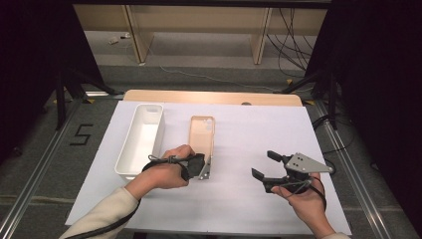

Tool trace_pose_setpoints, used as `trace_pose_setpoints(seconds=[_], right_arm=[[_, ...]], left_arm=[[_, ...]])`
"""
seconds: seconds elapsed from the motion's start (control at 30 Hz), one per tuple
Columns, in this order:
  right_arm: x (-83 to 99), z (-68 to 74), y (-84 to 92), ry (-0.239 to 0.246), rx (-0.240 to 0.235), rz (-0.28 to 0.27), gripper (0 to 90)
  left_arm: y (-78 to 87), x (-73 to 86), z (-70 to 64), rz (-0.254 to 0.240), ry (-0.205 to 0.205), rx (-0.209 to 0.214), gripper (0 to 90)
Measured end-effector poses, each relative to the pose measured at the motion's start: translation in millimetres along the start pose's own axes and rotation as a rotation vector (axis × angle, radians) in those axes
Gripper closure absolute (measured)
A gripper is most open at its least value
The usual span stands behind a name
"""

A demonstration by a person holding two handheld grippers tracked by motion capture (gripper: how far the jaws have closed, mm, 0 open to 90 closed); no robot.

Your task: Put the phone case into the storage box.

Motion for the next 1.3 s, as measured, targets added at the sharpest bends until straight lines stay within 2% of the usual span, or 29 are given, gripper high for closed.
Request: trace_pose_setpoints(seconds=[0.03, 0.07, 0.1, 0.13, 0.17, 0.2, 0.27, 0.3, 0.43, 0.47, 0.5, 0.53, 0.57, 0.67, 0.7, 0.73, 0.77, 0.83, 0.9, 0.93, 0.97, 1.0, 1.03, 1.13, 1.17, 1.2, 1.23, 1.27, 1.3], right_arm=[[0.8, -0.3, 0.1, 0.002, -0.011, 0.029, 19.8], [-5.4, 0.3, -10.9, -0.037, -0.032, -0.008, 20.4], [-6.1, -1.2, -12.2, -0.039, -0.028, 0.006, 21.0], [-6.1, -1.2, -12.2, -0.039, -0.028, 0.006, 21.0], [-9.4, -3.4, -17.5, -0.035, -0.017, -0.016, 21.6], [-12.6, -3.2, -22.3, -0.05, -0.029, -0.022, 21.7], [-17.2, -3.9, -34.9, -0.053, -0.034, -0.02, 22.6], [-17.2, -3.9, -34.9, -0.053, -0.034, -0.02, 22.6], [-20.7, -0.8, -53.5, -0.061, -0.064, -0.024, 22.8], [-21.6, -2.1, -57.0, -0.061, -0.046, -0.021, 22.9], [-22.2, -3.9, -60.0, -0.034, -0.053, -0.017, 23.0], [-21.9, -2.3, -62.4, -0.056, -0.063, 0.001, 23.1], [-23.1, -5.5, -69.5, -0.051, -0.053, -0.007, 23.2], [-23.0, -6.7, -74.9, -0.067, -0.061, -0.004, 23.2], [-23.6, -5.5, -77.4, -0.09, -0.076, -0.006, 23.3], [-22.8, -6.8, -78.7, -0.088, -0.074, 0.009, 23.4], [-24.2, -6.8, -81.9, -0.1, -0.078, -0.005, 23.9], [-24.5, -9.8, -84.1, -0.092, -0.074, 0.005, 24.4], [-26.3, -10.3, -87.8, -0.104, -0.079, -0.002, 24.8], [-26.5, -12.5, -89.7, -0.084, -0.069, -0.006, 25.2], [-27.2, -10.8, -91.8, -0.104, -0.085, 0.001, 26.6], [-26.8, -11.7, -93.6, -0.094, -0.077, 0.003, 27.1], [-26.8, -9.7, -94.1, -0.11, -0.092, 0.009, 27.9], [-26.2, -9.4, -98.2, -0.112, -0.09, 0.02, 33.9], [-26.8, -7.7, -99.7, -0.128, -0.103, 0.013, 35.4], [-26.6, -8.9, -100.2, -0.119, -0.095, 0.02, 36.2], [-26.6, -8.9, -100.2, -0.119, -0.095, 0.02, 36.2], [-27.1, -9.6, -103.0, -0.111, -0.098, 0.011, 40.5], [-27.1, -9.6, -103.0, -0.111, -0.098, 0.011, 40.5]], left_arm=[[2.1, -2.2, -0.7, -0.017, -0.01, -0.014, 88.1], [3.5, -1.9, -3.1, -0.006, -0.014, -0.005, 88.1], [5.6, -4.5, -5.4, -0.022, -0.028, -0.023, 88.1], [5.6, -4.5, -5.4, -0.022, -0.028, -0.023, 88.1], [6.7, -5.6, -8.8, -0.022, -0.034, -0.017, 88.1], [7.7, -7.3, -10.6, -0.031, -0.036, -0.016, 88.1], [9.2, -9.7, -13.0, -0.032, -0.048, -0.015, 88.1], [9.6, -10.9, -14.5, -0.034, -0.049, -0.011, 88.1], [11.0, -15.3, -17.5, -0.044, -0.062, -0.012, 88.1], [11.2, -15.8, -18.6, -0.045, -0.061, -0.009, 88.1], [11.6, -16.1, -19.1, -0.043, -0.064, -0.008, 88.1], [11.9, -17.4, -19.3, -0.054, -0.064, -0.012, 88.1], [13.5, -18.7, -19.7, -0.054, -0.071, -0.017, 88.1], [15.0, -20.7, -22.3, -0.056, -0.076, -0.014, 88.1], [16.1, -24.5, -21.2, -0.077, -0.101, -0.027, 88.1], [16.7, -23.5, -23.6, -0.062, -0.09, -0.015, 88.1], [17.5, -24.2, -24.3, -0.066, -0.084, -0.02, 88.1], [17.4, -25.2, -26.2, -0.063, -0.094, -0.009, 88.1], [17.4, -26.7, -27.8, -0.069, -0.096, -0.01, 88.1], [17.7, -28.0, -28.2, -0.076, -0.101, -0.012, 88.1], [17.7, -28.2, -29.3, -0.074, -0.103, -0.011, 88.1], [18.2, -29.0, -29.8, -0.077, -0.103, -0.012, 88.1], [18.4, -29.7, -30.0, -0.078, -0.107, -0.012, 88.1], [18.2, -31.2, -32.0, -0.081, -0.114, -0.012, 88.1], [18.2, -31.0, -32.1, -0.076, -0.119, -0.013, 88.1], [15.5, -33.7, -36.8, -0.119, -0.074, 0.002, 88.1], [15.5, -33.7, -36.8, -0.119, -0.074, 0.002, 88.1], [15.5, -34.6, -37.0, -0.124, -0.074, 0.001, 88.1], [17.2, -33.2, -35.0, -0.093, -0.107, -0.005, 88.1]])
Point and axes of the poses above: each handheld gripper's, and its own axes: y roughly backward along the jaws, x roughly out of its underside, z roughly to its left, the point moved 9 cm from there along -y, roughly forward along the jaws, and after that the axes turned 15 degrees about y, right-handed, at the moved point
